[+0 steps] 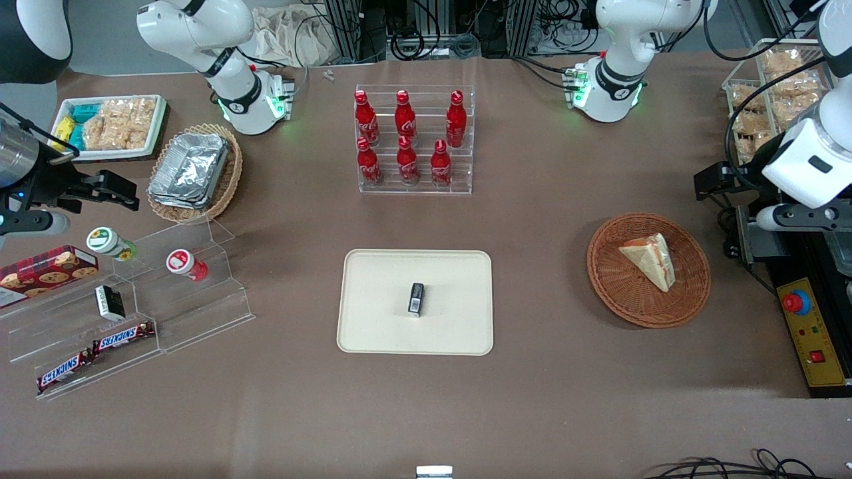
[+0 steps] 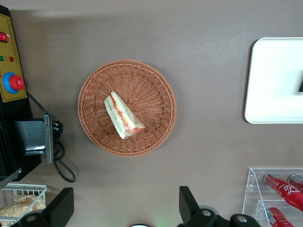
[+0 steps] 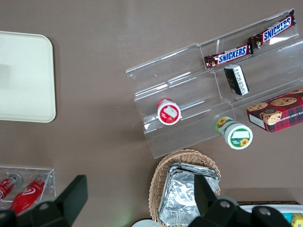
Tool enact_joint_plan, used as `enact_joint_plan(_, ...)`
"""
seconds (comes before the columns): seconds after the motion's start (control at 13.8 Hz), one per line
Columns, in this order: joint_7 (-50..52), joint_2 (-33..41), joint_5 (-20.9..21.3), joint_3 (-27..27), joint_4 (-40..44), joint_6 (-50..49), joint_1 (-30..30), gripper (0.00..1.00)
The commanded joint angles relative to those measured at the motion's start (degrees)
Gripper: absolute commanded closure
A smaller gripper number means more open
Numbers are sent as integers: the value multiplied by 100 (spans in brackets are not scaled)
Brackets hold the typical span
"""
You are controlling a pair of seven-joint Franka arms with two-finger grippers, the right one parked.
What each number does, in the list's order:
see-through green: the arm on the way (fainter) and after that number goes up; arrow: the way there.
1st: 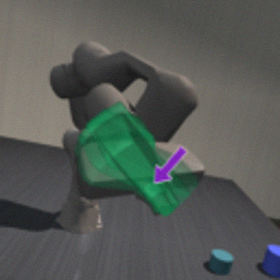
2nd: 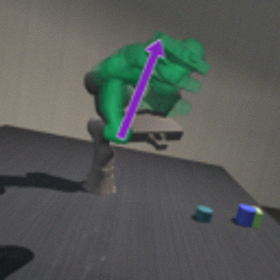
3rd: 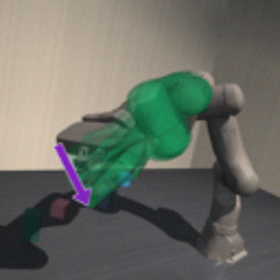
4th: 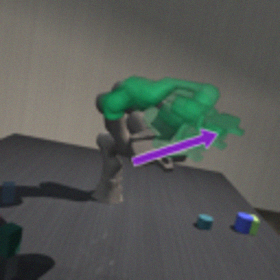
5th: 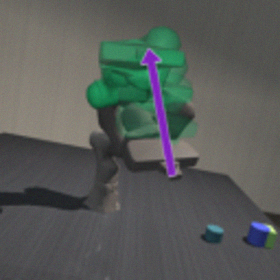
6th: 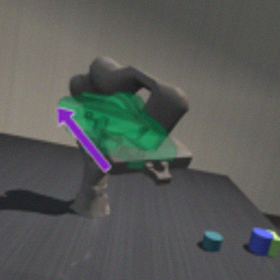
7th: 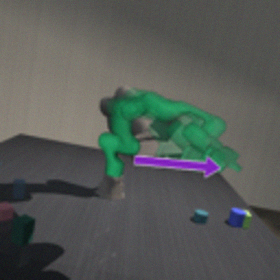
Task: Place sandwich from basket to tray
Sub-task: 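Lower the open left gripper toward the sandwich in the wicker basket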
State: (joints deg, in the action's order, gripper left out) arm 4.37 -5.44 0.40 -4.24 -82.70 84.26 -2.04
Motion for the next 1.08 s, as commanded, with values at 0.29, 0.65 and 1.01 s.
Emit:
enact_joint_plan(0.29, 107, 69, -75, 46, 35, -313, 98, 0)
enact_joint_plan(0.65, 2119, 139, -32, 247, -1094, 359, 150, 0)
enact_joint_plan(1.01, 3436, 263, -14, 407, -3064, 2547, 177, 0)
